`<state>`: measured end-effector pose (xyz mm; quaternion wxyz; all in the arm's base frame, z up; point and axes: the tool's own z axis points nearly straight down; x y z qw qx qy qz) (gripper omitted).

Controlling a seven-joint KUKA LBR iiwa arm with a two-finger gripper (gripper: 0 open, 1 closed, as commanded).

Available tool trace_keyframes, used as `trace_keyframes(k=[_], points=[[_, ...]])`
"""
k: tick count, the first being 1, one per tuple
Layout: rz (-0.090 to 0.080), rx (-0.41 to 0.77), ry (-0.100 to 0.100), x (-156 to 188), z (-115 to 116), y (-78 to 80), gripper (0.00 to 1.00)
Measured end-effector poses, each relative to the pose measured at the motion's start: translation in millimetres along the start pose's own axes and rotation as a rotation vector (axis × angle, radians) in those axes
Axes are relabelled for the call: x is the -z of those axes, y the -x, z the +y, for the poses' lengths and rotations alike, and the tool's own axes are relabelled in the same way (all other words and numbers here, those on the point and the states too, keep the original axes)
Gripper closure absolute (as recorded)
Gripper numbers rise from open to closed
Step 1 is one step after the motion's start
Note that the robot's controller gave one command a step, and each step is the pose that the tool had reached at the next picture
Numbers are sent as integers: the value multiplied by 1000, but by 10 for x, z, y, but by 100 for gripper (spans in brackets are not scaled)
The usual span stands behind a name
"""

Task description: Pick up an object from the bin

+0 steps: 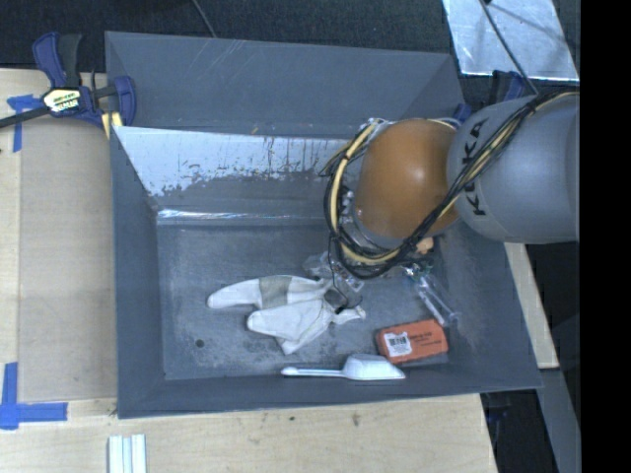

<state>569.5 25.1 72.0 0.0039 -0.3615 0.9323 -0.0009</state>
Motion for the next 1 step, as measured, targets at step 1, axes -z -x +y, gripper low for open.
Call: trace_keyframes(k=[1], points=[[4, 0, 3, 43, 9, -11, 100]])
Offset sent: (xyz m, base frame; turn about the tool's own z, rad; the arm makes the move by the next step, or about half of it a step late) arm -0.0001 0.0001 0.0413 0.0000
